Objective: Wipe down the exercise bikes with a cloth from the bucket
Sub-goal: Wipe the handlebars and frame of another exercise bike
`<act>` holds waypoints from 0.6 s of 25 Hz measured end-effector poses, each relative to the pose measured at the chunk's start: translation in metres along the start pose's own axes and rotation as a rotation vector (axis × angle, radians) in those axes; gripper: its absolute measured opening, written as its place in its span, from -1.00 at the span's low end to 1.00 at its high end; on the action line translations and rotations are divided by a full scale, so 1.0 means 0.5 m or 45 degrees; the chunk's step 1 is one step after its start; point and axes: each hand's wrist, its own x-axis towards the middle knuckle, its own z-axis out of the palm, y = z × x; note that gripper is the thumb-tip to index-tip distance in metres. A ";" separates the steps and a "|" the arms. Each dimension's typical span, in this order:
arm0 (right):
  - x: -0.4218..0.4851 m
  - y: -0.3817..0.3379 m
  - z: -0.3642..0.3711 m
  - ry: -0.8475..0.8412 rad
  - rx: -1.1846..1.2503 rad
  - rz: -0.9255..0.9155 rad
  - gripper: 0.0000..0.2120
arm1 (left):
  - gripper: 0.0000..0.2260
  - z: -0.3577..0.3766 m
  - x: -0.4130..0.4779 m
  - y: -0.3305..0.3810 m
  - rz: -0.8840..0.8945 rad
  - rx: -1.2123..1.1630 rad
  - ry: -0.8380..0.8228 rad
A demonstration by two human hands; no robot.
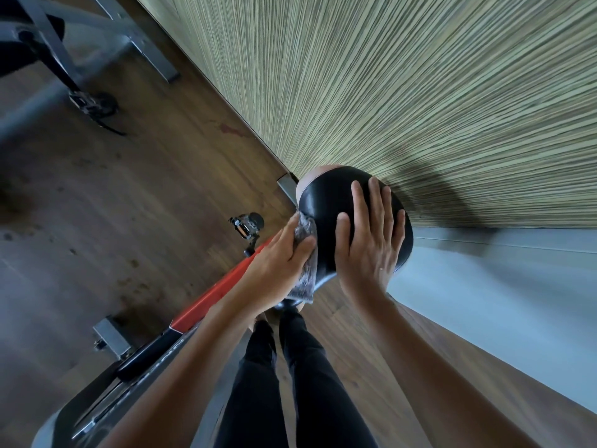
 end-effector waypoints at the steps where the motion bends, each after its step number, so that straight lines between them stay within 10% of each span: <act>1: 0.001 0.000 -0.001 0.000 -0.001 0.004 -0.49 | -0.50 0.000 -0.009 0.005 -0.008 0.024 0.013; 7: 0.004 0.000 -0.006 0.028 0.052 -0.014 -0.54 | -0.55 0.025 0.100 0.092 0.035 -0.345 0.392; 15: 0.040 0.051 -0.071 0.062 0.648 0.170 -0.67 | -0.66 0.044 0.200 0.190 0.391 0.924 0.595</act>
